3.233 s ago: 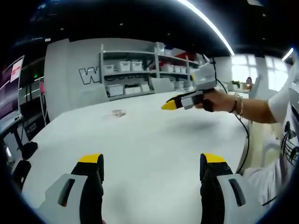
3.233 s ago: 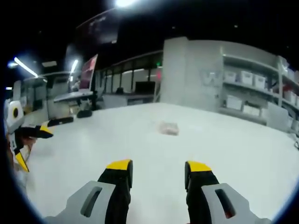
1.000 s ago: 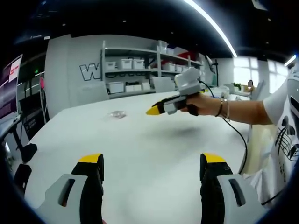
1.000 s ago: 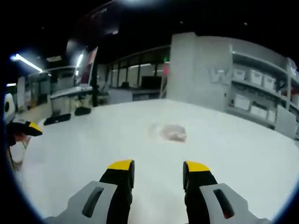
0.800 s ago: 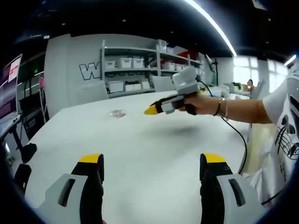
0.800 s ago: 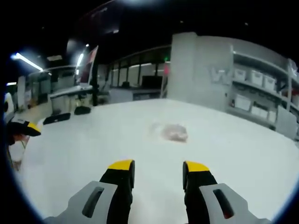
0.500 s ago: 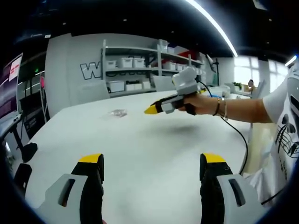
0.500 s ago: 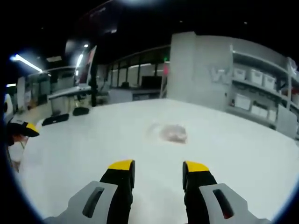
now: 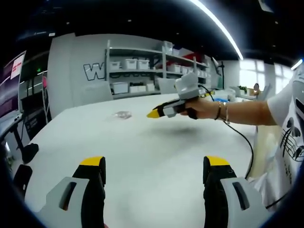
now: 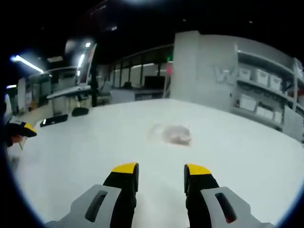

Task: Open the resealable bag by pulling the two sides of the seal apart until the entire bag opening is separated and visibly accessible.

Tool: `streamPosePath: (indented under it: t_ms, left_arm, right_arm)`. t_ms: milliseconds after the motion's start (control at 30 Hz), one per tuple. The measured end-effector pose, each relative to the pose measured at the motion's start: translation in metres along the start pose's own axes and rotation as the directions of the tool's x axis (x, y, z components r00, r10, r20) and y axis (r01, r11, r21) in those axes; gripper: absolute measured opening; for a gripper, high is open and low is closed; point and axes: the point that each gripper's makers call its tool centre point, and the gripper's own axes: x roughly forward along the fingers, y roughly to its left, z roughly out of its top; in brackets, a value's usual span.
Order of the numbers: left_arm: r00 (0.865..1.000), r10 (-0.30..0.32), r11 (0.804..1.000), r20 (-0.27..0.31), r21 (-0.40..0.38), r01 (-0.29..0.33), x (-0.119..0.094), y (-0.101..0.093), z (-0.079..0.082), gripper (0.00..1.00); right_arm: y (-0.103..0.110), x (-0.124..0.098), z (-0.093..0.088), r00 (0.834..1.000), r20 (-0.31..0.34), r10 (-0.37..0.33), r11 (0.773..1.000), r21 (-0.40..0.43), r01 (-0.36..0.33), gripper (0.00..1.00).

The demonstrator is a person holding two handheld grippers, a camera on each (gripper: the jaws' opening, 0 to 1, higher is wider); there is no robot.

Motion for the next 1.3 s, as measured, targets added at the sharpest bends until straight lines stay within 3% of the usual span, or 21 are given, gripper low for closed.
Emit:
streamPosePath:
  t_ms: [433, 1300]
  left_arm:
    - [1.0, -0.009, 1.0, -0.017, -0.009, 0.009, 0.002, 0.001, -0.007, 0.83]
    - [1.0, -0.011, 1.0, -0.017, -0.008, 0.011, 0.001, 0.002, -0.005, 0.83]
  right_arm:
    - [0.002, 0.014, 0.007, 1.0, 0.008, 0.015, 1.0, -0.024, -0.015, 0.33]
    - [-0.006, 0.035, 0.009, 1.0, 0.008, -0.004, 0.998, -0.067, 0.004, 0.32]
